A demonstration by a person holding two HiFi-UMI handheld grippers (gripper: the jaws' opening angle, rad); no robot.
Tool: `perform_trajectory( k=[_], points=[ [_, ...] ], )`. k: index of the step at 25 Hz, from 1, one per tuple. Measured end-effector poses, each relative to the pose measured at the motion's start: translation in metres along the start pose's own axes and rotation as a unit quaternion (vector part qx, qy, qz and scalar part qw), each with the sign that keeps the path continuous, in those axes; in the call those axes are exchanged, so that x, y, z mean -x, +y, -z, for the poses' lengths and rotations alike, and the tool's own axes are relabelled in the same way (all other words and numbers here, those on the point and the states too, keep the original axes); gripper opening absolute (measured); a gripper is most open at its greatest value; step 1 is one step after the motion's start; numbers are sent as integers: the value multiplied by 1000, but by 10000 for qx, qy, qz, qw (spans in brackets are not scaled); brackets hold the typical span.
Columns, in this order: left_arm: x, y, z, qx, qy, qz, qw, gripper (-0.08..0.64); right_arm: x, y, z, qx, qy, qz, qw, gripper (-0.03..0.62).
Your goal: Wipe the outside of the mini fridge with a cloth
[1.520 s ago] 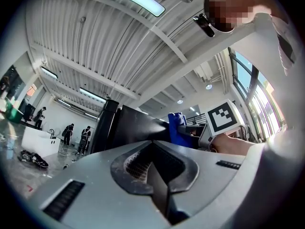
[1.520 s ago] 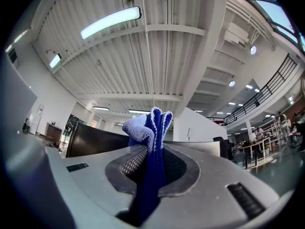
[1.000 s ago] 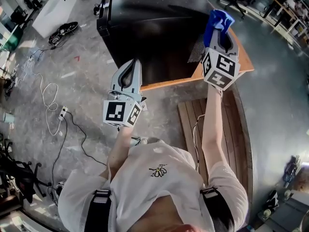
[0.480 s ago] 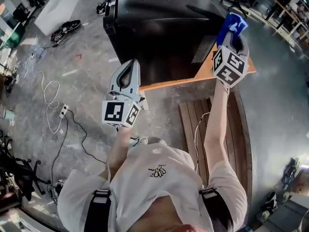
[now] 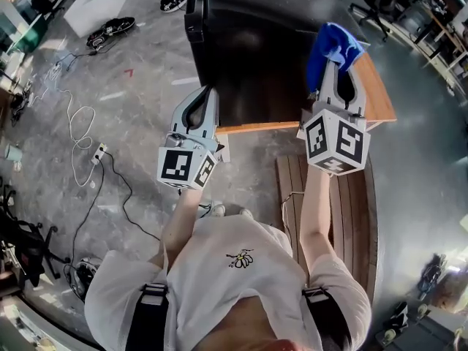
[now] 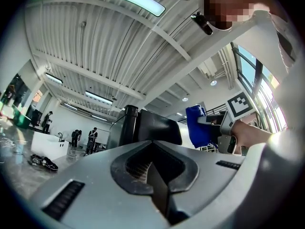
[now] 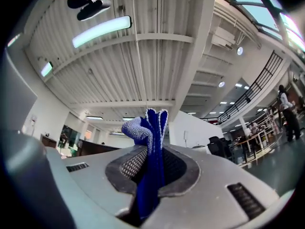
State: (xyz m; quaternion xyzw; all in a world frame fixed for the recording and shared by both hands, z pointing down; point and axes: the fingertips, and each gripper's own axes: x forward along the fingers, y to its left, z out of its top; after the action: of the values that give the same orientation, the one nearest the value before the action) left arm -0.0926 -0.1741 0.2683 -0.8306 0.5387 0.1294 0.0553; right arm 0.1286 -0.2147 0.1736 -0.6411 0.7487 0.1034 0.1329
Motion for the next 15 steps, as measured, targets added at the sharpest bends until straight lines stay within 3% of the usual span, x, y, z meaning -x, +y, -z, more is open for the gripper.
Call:
perform_trajectory(
  k=[3, 8, 12, 15],
  points=[
    [8, 9, -1, -9, -4, -107, 9999, 5, 3, 57, 7, -260, 0, -699, 9972, 61],
    [19, 27, -4, -62, -11, -360, 9993, 5, 3, 147, 22, -588, 191, -1772, 9822, 62],
    [34, 48, -9, -84, -41, -571, 9983, 5, 0, 204, 36, -616, 314, -2202, 9730, 61],
    [47, 64, -12, -109, -52, -717, 9974, 5, -9, 232, 54, -539, 482, -2270, 9712, 61]
  ],
)
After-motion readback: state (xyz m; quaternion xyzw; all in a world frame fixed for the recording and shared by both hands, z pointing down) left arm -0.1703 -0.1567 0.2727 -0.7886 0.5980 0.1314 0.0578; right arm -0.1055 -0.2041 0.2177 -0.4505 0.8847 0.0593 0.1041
